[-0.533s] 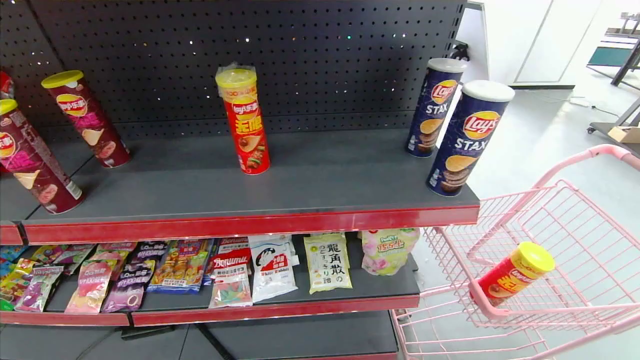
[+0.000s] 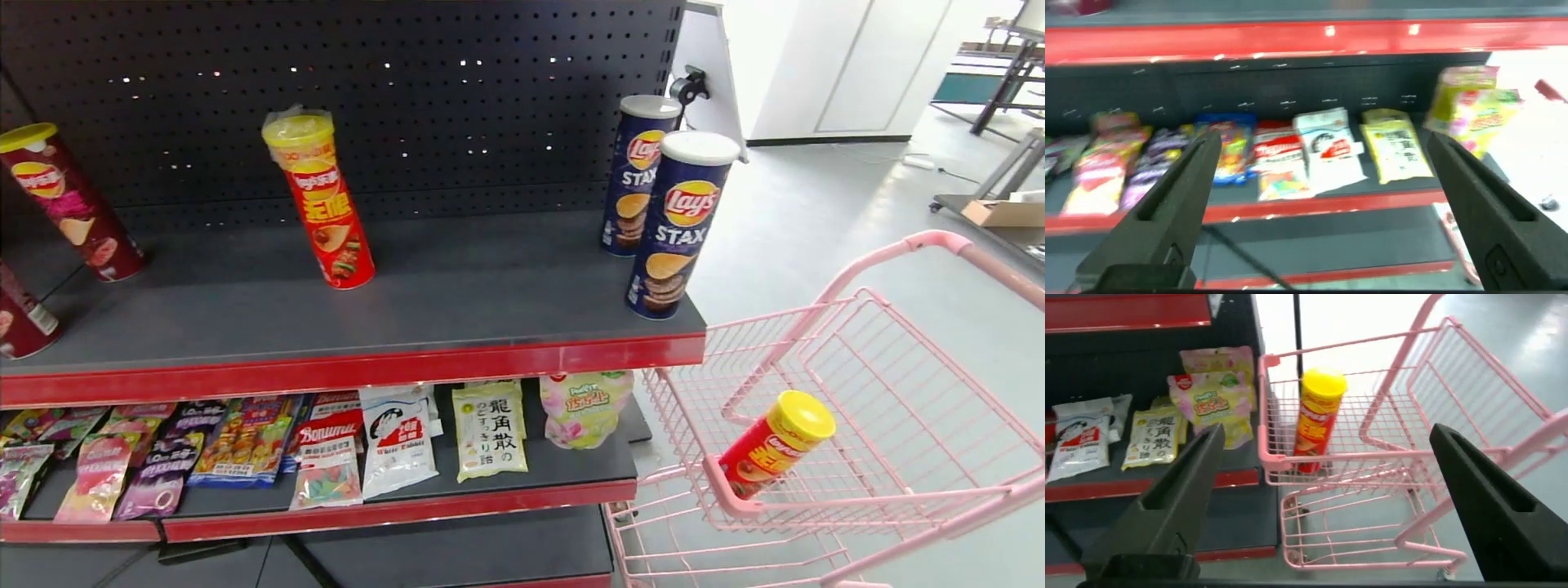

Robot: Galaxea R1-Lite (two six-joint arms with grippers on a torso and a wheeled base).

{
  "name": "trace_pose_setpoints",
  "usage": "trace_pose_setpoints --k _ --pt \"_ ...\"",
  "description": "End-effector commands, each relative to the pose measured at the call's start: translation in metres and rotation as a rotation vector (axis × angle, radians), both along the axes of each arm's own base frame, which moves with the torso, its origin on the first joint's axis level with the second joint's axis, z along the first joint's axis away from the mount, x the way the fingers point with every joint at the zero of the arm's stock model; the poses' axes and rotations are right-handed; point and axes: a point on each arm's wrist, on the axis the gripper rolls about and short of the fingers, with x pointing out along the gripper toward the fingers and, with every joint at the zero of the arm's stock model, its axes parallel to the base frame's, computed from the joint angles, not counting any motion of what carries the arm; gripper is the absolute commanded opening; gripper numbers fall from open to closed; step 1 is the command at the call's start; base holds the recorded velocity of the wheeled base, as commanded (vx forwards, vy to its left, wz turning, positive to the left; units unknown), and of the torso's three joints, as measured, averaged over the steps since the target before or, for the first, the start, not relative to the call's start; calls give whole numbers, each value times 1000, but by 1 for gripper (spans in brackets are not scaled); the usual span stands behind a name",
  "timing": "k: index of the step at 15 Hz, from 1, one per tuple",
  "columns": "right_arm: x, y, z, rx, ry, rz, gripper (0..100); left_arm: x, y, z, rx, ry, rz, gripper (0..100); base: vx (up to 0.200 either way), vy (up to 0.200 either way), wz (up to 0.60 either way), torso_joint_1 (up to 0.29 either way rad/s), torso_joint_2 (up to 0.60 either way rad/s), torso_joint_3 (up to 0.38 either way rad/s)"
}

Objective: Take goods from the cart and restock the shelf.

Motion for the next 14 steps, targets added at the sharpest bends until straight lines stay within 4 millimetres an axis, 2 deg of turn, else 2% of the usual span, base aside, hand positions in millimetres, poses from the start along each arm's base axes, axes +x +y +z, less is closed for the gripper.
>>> trace_pose_setpoints --k 1,6,12,14 --pt "0 0 0 0 0 1 100 0 0 0 0 1 1 100 0 0 -600 2 7 2" --pt "0 0 0 2 0 1 100 0 0 0 0 1 1 100 0 0 -600 2 3 3" --pt "0 0 0 3 0 0 100 0 0 0 0 1 1 100 0 0 0 0 0 0" --pt "0 0 0 5 0 0 100 0 0 0 0 1 1 100 0 0 0 -115 295 178"
